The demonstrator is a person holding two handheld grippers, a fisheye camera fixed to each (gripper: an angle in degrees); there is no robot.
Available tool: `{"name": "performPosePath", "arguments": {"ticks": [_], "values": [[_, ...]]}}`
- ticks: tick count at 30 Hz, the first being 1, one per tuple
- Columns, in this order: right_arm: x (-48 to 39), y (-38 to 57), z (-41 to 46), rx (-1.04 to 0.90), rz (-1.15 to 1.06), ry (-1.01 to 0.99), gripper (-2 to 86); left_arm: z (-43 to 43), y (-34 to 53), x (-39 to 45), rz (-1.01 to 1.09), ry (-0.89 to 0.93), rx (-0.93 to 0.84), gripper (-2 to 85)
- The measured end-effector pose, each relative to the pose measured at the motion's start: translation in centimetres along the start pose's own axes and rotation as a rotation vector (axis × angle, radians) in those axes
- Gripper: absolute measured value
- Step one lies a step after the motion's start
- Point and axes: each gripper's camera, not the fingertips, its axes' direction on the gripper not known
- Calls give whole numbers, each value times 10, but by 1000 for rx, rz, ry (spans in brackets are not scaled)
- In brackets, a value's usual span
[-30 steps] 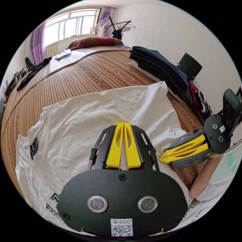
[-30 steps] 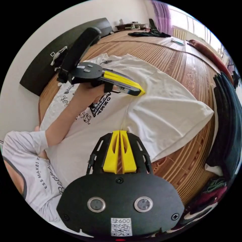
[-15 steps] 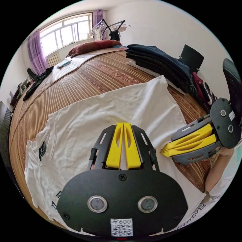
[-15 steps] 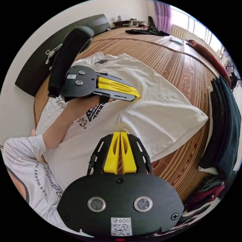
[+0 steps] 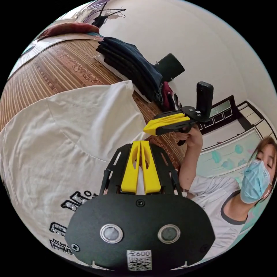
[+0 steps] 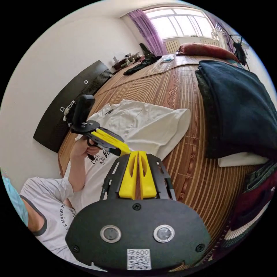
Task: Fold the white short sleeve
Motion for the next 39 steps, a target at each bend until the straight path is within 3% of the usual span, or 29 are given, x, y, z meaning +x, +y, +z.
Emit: {"name": "performPosePath", "arguments": {"ticks": [2, 8, 12, 14, 22, 24, 28, 31, 35, 39], "values": [[13, 7, 3, 10, 70, 16, -8, 20, -5, 6, 9, -99, -26, 1], [21, 23, 18, 76, 104, 54, -9, 21, -6, 14, 96, -37, -46, 1], [8, 31, 23, 123, 82, 160, -9, 21, -2, 7, 103, 240, 34, 1], [-1, 35, 29, 126, 63, 198, -9, 27, -4, 14, 126, 234, -1, 1], [-14, 54, 25, 165, 57, 269, -8, 21, 10, 33, 20, -202, 110, 2], [-24, 57, 30, 194, 24, 353, -8, 29, 13, 43, -3, -362, 124, 2], [-31, 58, 59, 112, -15, 458, -8, 72, 16, 67, 15, -890, 99, 5], [-25, 62, 59, 125, -2, 432, -8, 98, 14, 87, 39, -973, 88, 7], [-12, 68, 52, 152, 42, 377, -8, 100, 14, 93, 14, -904, 111, 8], [-11, 75, 44, 232, 39, 366, -8, 74, 20, 60, -110, -586, 191, 8]]}}
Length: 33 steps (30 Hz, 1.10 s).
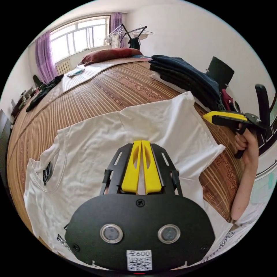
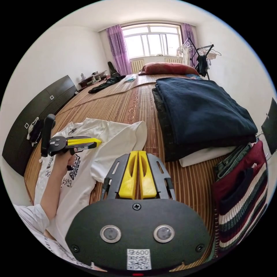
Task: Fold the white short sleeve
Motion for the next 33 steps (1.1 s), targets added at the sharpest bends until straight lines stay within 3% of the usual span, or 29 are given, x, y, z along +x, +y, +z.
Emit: {"name": "performPosePath", "arguments": {"ticks": [3, 5, 7, 9, 11, 13, 15, 17, 19, 20, 21, 22, 25, 28, 33], "values": [[5, 2, -13, 81, -23, -155, -8, 10, 2, -16, -80, 139, 13, 7], [17, 2, -18, 131, -24, -361, -8, 12, -2, 1, -58, 88, 6, 7], [28, 1, -11, 104, -25, -498, -8, 13, -7, 37, 23, -62, 2, 7], [30, -3, 7, -26, -67, -613, -8, 26, -10, 98, 166, -335, -8, 6], [26, -6, 33, -206, -95, -536, -8, 42, -10, 135, 255, -508, -13, 5], [20, -5, 42, -241, -148, -413, -8, 54, -11, 156, 300, -609, -17, 5], [23, -7, 41, -231, -126, -410, -8, 49, -18, 154, 278, -558, -26, 5], [32, -8, 39, -205, -123, -410, -8, 32, -28, 129, 207, -385, -30, 6], [41, -9, 37, -178, -95, -423, -8, 6, -45, 73, 26, -82, -43, 7], [47, -11, 36, -150, -69, -419, -8, -1, -48, 62, -7, -35, -17, 7], [50, -11, 35, -138, -52, -411, -8, -15, -52, 51, -12, -32, 68, 7], [56, -12, 35, -118, -18, -387, -8, -20, -59, 53, 17, -160, 113, 7], [66, -15, 40, -128, 37, -364, -8, 1, -88, 69, 131, -395, 78, 7], [73, -17, 46, -145, 52, -395, -8, 53, -116, 54, 85, -274, -69, 7], [93, -18, 52, -126, 158, -400, -8, 55, -130, 42, 38, -312, -1, 8]]}}
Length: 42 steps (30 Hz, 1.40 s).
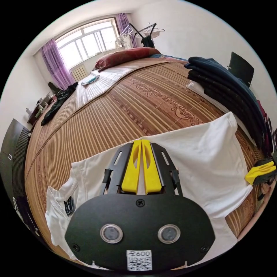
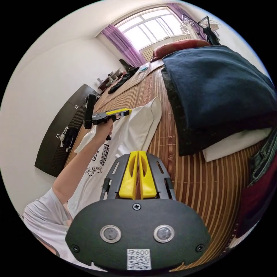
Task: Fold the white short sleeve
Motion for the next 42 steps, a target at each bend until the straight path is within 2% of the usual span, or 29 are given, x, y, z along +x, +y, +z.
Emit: {"name": "performPosePath", "arguments": {"ticks": [4, 8, 10, 12, 14, 15, 18, 19, 22, 27, 29, 33, 35, 37, 42], "values": [[7, -5, 0, 2, 11, -17, -8, -2, 1, -35, -69, 142, 22, 8], [1, -10, -5, 10, -33, 59, -8, 0, 2, -69, -131, 278, 28, 9], [1, -9, -13, 67, -31, 80, -8, -3, 0, -69, -123, 261, 32, 9], [9, -8, -18, 113, -4, -12, -8, -9, -4, -61, -91, 190, 30, 9], [27, -13, -9, 63, 43, -201, -8, -14, -7, -53, -59, 123, 35, 9], [31, -13, -7, 52, 49, -228, -8, -17, -8, -49, -41, 86, 38, 9], [31, -18, 3, 0, 46, -172, -8, -20, -12, -56, -34, 70, 35, 9], [26, -20, 6, -19, 26, -99, -8, -21, -13, -67, -48, 101, 34, 9], [18, -24, 6, -23, -13, -55, -8, -21, -13, -103, -101, 219, 43, 8], [32, -25, 5, -6, 24, -110, -8, -42, -19, -145, -64, 448, 111, 5], [35, -26, 4, 3, 31, -111, -8, -55, -22, -154, -115, 494, 127, 5], [33, -28, 5, 1, 21, -96, -8, -39, -46, -163, -122, 819, -68, 3], [36, -29, 5, 3, 30, -111, -8, -33, -52, -152, -86, 880, -123, 3], [38, -29, 6, 4, 33, -114, -8, -33, -56, -137, -42, 739, -137, 3], [35, -30, 7, 1, 25, -94, -8, -31, -70, -138, -86, 714, -40, 4]]}}
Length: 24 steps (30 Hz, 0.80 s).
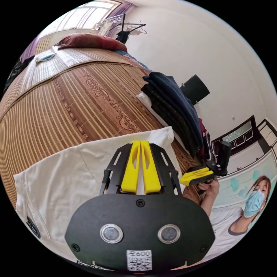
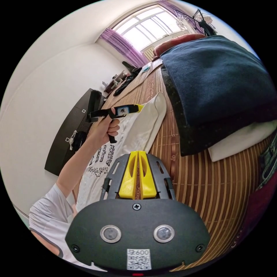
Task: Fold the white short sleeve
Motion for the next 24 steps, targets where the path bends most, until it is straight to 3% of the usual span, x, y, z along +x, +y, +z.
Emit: {"name": "performPosePath", "arguments": {"ticks": [5, 8, 9, 12, 14, 19, 24], "values": [[1, 1, 0, 3, 3, -2, -8, -10, 2, -13, -60, 9, 88, 4], [2, 2, 0, 4, 6, -9, -8, -37, 14, -17, -80, 27, 240, 2], [2, 2, 0, 5, 7, -10, -8, -41, 12, -11, -30, 46, 231, 2], [2, 3, -1, 5, 5, -8, -8, -13, -6, 3, 90, 143, -42, 2], [1, 5, 0, 1, 7, 8, -8, 6, -7, 12, 125, 91, -133, 2], [-2, 9, 0, 5, 0, 12, -8, 14, -9, 34, 145, -73, -23, 5], [-3, 14, -1, 7, 0, 13, -9, 20, -9, 29, 114, -124, 13, 7]]}}
